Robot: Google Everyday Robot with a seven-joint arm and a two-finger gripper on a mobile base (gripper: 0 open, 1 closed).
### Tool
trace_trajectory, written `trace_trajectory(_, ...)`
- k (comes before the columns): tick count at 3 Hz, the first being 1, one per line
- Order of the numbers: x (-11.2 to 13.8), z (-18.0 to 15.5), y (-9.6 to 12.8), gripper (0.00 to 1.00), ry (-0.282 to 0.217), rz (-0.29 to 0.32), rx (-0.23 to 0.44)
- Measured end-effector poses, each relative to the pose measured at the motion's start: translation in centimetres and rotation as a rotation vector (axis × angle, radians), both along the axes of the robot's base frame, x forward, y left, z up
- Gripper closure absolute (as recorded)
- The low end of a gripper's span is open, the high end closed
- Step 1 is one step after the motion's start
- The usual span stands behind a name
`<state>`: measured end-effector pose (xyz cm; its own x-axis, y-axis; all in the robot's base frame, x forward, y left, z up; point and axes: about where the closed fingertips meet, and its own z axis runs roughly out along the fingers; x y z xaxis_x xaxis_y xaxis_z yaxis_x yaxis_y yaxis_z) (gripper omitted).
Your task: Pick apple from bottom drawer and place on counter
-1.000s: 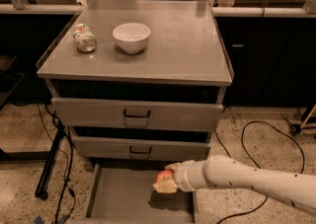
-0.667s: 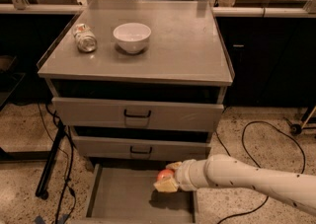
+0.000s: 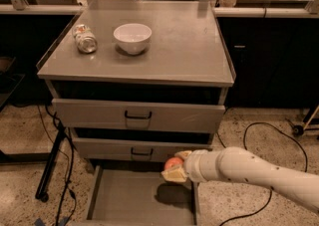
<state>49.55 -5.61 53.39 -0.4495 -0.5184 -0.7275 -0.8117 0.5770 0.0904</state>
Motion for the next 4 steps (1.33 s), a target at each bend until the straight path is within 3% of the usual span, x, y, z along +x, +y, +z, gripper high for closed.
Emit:
trace_trajectory(1, 0.8, 4.8, -1.1, 1.0, -0.083, -0.023, -0.007)
trace_trajectory(2, 0.8, 5.0, -1.2, 1.0, -0.086, -0.025, -0.007)
trace_trajectory(3, 1.3, 7.6, -2.6, 1.0, -0.118, -0.049, 0.036)
trace_trajectory(4, 2.0, 11.9, -4.0, 1.0, -0.179, -0.063, 0.034)
